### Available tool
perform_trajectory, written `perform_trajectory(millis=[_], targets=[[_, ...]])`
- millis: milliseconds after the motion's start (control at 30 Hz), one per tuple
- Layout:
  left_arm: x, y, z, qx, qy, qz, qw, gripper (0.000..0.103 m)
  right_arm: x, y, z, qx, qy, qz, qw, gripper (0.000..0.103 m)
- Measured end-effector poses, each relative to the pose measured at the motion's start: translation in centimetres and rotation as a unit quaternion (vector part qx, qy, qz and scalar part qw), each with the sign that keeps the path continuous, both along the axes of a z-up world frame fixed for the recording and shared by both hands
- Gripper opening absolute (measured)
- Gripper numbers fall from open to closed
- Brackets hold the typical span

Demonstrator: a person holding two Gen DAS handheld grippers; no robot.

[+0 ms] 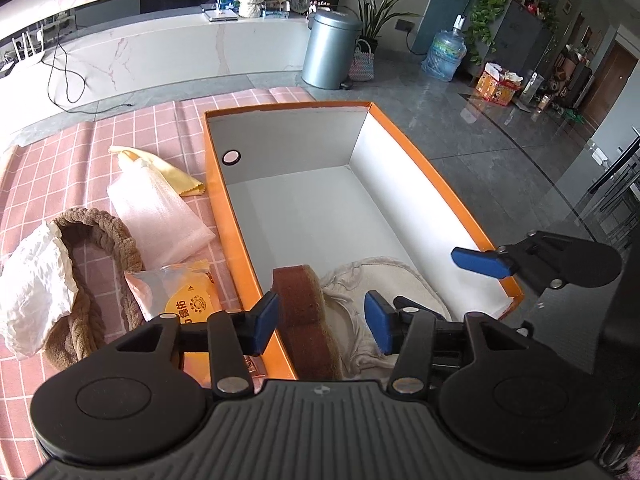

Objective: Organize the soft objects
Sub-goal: 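Lower the white towel into the orange box and open the right tool, then close the left tool on the crumpled white cloth and lift it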

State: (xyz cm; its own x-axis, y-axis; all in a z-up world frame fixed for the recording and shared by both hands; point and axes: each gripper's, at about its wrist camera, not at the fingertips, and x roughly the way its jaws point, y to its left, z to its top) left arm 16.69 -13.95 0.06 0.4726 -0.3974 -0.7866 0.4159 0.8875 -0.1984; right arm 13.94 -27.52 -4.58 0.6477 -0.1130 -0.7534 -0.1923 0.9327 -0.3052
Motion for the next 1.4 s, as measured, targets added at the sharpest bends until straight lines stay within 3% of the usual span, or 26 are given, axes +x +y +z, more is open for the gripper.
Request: perform_trajectory(millis=[233,367,500,667,933,1133,1267,1400], targets=[[-1.8,1.5,1.6,-0.018,-0.037,-0.002,0.9991,0.059,-2.4,0.1,2.5,-0.006,-0.045,-0.014,0.999,0.065],[-2.8,3.5,2.5,-0.049,-0.061,0.006,0.997,0.059,-3.9,1.1,3.6,-0.006,-0.088,-0.027,0.996,0.069],[-3.8,6.4,3.1,-0.075,-0.101,0.008,0.992,0.059,-5.4,2.3,4.4,0.033,-0.126,-0.037,0.991,0.069],[-4.3,10.8,3.0,-0.077,-0.123,0.049,0.9882,0.059,-6.6,5.0,4.5,0.091,-0.155,-0.025,0.983,0.069],[-5.6,17.1,1.1,-0.052,-0.142,0.084,0.9849,0.059,-6.3,10.7,3.8,0.139,-0.148,0.016,0.979,0.069],[-6.0,20.3,-1.3,-0.021,-0.146,0.091,0.9848,0.059,-4.8,14.3,1.6,0.138,-0.12,0.043,0.982,0.069],[-5.7,21.8,-2.4,0.002,-0.151,0.107,0.9827,0.074,-3.1,16.0,0.3,0.128,-0.099,0.057,0.985,0.069],[-4.2,23.1,-3.0,0.012,-0.154,0.107,0.9822,0.082,-0.9,16.8,-0.6,0.122,-0.086,0.059,0.987,0.069]])
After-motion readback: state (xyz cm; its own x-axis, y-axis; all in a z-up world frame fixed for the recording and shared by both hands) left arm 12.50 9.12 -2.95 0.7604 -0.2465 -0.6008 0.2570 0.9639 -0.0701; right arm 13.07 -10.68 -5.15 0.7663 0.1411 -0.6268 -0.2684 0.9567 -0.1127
